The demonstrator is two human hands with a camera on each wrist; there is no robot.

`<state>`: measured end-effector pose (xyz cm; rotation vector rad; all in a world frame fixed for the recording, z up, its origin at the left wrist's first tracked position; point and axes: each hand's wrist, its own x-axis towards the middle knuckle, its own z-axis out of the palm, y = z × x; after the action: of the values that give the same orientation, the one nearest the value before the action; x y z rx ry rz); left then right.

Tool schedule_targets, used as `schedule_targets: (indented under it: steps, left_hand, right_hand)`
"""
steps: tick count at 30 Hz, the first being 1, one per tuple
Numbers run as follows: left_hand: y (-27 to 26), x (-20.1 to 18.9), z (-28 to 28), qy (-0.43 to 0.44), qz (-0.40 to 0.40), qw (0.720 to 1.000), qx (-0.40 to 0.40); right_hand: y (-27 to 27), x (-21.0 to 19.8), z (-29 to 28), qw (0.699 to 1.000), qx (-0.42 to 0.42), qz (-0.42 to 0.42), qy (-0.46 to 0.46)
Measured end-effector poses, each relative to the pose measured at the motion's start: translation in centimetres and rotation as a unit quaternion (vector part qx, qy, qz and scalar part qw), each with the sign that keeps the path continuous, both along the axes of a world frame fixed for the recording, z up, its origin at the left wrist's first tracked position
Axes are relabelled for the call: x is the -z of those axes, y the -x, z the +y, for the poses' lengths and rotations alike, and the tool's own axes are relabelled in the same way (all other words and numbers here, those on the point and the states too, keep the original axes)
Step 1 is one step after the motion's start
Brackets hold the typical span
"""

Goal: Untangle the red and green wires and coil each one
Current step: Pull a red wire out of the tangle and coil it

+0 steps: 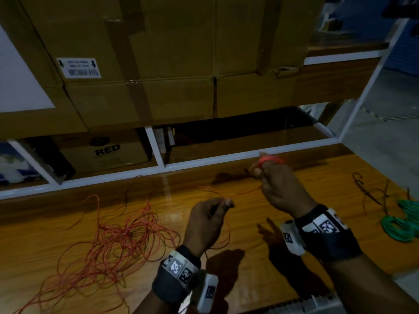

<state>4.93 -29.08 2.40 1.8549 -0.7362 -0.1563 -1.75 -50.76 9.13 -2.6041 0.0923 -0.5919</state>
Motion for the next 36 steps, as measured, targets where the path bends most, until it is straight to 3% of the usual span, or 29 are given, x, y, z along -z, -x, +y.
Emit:
schedule_targets:
  steps: [5, 12, 16, 19, 23, 25, 29, 31, 33, 34, 36]
  left_hand:
    - [-2.3, -3.2, 2.3, -0.011, -0.111, 0.994, -0.019]
    - [-3.8, -5.6, 1.4, -0.007, -0.157, 0.987, 0.010]
    - [-5.0, -6.3, -0.4, 0.023, -0.121, 0.991, 0.056]
    - [-6.2, -6.6, -1.6, 0.048, -0.064, 0.994, 0.076]
    - [-5.5, -6.4, -3.2, 0.090, -0.011, 0.988, 0.122]
    - [-4.4, -5.7, -3.7, 0.093, 0.004, 0.983, 0.159]
    - [-0.8, -2.6, -4.5, 0.080, 0.047, 0.984, 0.151]
    - [1.1, -0.8, -4.5, 0.087, 0.087, 0.980, 0.159]
    - [2.3, 0.9, -4.1, 0.076, 0.123, 0.977, 0.160]
    - [2.5, 1.7, -3.7, 0.066, 0.130, 0.977, 0.157]
    - [2.7, 2.6, -2.7, 0.044, 0.117, 0.981, 0.151]
  right_hand:
    - [0.8, 1.5, 0.7, 0.975, -0.122, 0.180, -0.039]
    - [1.8, 0.9, 4.6, 0.912, -0.214, 0.273, -0.219]
    - [2.1, 0.6, 5.4, 0.863, -0.262, 0.235, -0.362]
    - [2.3, -0.3, 5.4, 0.787, -0.297, 0.187, -0.508]
    - [2.3, -1.5, 5.9, 0.687, -0.326, 0.125, -0.637]
    - [2.4, -2.6, 6.4, 0.647, -0.308, 0.071, -0.694]
    - [2.0, -4.2, 6.7, 0.604, -0.220, -0.034, -0.765]
    - [1.7, -4.6, 5.9, 0.602, -0.188, -0.089, -0.771]
    - [1.3, -4.9, 4.4, 0.628, -0.152, -0.152, -0.748]
    - [1.2, -5.1, 3.6, 0.655, -0.135, -0.178, -0.722]
    - [0.9, -4.8, 2.1, 0.763, -0.063, -0.205, -0.609]
